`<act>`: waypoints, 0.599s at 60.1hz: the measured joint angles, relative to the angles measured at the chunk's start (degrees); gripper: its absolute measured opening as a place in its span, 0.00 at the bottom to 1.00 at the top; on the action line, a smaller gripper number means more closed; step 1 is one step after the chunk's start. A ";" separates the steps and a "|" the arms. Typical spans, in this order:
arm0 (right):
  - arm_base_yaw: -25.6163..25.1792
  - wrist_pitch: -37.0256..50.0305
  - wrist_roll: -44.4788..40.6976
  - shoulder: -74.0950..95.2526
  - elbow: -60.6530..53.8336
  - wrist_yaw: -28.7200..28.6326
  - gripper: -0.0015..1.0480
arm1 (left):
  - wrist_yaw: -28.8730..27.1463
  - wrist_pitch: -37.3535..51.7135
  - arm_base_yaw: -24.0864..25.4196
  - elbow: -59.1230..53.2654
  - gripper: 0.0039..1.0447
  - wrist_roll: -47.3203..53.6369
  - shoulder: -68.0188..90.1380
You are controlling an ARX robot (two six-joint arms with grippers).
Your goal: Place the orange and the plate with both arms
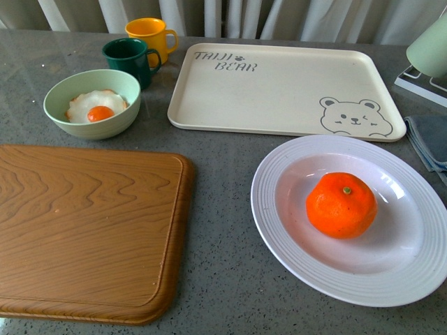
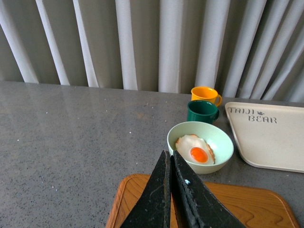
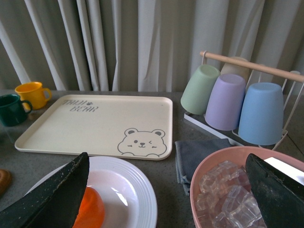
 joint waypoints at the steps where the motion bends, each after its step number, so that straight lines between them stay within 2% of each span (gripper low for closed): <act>1: 0.00 0.00 0.00 0.00 0.00 0.00 0.91 | 0.00 -0.63 0.00 0.00 0.01 0.02 -0.68; 36: -0.02 0.00 0.00 0.00 0.00 0.00 0.91 | 0.02 -14.71 0.00 -0.02 0.01 0.02 -15.23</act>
